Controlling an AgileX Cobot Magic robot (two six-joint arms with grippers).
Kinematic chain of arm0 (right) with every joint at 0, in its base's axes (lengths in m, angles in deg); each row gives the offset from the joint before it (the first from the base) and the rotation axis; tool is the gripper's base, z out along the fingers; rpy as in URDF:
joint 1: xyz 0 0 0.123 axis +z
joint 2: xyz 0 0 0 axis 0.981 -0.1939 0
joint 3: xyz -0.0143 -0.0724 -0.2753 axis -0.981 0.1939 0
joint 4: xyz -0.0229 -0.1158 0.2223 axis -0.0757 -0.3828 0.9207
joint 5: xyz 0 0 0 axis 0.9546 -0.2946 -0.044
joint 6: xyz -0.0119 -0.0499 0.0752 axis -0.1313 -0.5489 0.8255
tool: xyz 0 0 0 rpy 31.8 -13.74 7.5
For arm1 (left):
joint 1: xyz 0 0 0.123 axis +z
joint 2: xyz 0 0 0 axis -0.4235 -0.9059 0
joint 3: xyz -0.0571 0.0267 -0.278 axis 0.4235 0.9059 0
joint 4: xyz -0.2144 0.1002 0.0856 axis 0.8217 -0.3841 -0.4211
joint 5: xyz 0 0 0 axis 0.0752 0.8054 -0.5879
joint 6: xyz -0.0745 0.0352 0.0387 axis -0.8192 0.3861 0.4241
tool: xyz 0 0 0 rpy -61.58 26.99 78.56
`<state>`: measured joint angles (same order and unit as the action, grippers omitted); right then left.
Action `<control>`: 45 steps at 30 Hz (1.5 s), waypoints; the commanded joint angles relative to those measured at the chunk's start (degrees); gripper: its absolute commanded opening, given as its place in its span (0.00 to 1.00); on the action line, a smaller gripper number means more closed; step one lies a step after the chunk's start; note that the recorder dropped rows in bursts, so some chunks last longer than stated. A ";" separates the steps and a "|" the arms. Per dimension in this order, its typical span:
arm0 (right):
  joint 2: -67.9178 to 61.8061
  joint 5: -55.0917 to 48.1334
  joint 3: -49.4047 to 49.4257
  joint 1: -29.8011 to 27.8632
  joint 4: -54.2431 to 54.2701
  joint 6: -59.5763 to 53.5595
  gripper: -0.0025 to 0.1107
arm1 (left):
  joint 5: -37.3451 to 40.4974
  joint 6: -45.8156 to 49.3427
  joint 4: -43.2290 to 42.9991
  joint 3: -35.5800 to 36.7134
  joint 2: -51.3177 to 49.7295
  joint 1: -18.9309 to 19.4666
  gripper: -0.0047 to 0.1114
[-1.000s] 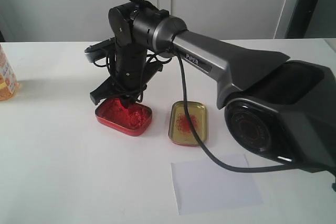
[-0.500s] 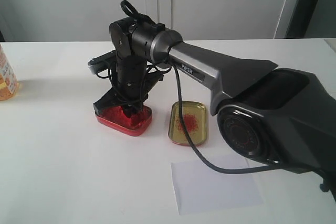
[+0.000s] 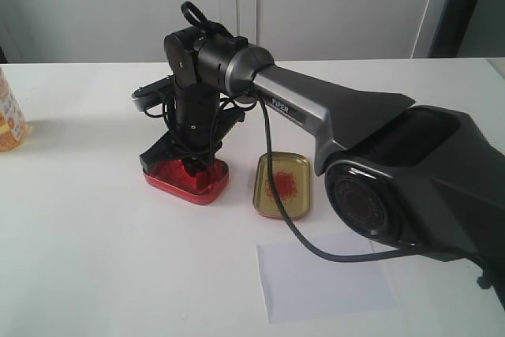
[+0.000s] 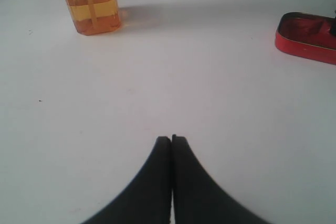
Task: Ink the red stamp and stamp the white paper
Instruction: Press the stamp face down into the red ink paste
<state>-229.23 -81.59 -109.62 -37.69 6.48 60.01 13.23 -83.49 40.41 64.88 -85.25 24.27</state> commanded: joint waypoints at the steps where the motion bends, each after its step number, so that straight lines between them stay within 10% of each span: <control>1: -3.83 0.19 2.41 -0.01 -0.41 -0.47 0.02 | 0.07 -0.14 0.00 0.22 0.25 0.03 0.04; 45: 3.45 0.19 -3.39 0.46 -2.83 3.89 0.02 | -0.05 -0.14 0.00 0.22 0.25 0.03 0.04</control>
<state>-227.46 -81.92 -112.33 -37.16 4.90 63.56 13.23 -83.49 40.41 64.88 -85.25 24.27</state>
